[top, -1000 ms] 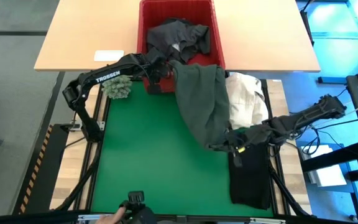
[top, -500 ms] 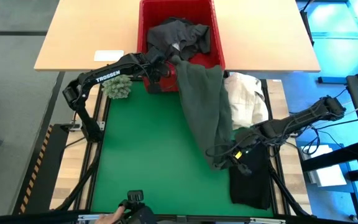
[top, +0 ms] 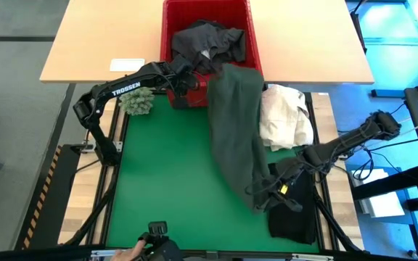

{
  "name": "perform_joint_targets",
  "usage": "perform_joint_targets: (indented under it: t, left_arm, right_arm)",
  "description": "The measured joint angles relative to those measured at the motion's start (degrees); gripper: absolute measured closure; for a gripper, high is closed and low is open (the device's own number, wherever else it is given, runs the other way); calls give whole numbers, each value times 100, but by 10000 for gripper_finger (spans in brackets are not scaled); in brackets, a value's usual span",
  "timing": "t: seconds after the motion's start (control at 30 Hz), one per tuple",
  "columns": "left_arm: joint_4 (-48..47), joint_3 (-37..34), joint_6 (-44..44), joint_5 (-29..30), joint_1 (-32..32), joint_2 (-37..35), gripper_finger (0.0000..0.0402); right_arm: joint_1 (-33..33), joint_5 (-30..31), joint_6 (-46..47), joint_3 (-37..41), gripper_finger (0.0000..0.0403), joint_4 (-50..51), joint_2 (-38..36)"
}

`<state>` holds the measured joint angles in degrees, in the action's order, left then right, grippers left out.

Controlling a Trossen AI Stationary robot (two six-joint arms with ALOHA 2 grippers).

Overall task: Fold laundry
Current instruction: Fold the green polo shirt

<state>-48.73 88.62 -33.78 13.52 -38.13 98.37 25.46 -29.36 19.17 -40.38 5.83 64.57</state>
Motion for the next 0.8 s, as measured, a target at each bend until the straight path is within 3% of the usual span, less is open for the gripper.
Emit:
perform_joint_targets:
  t: [0.43, 0.8]
  left_arm:
    - [2, 1, 173, -2, 28, 0, 313]
    - [-39, 139, 212, 47, 54, 0, 219]
  right_arm:
    - [-74, 1133, -466, -2, 396, -195, 3]
    - [-311, 1123, -804, -2, 396, -130, 3]
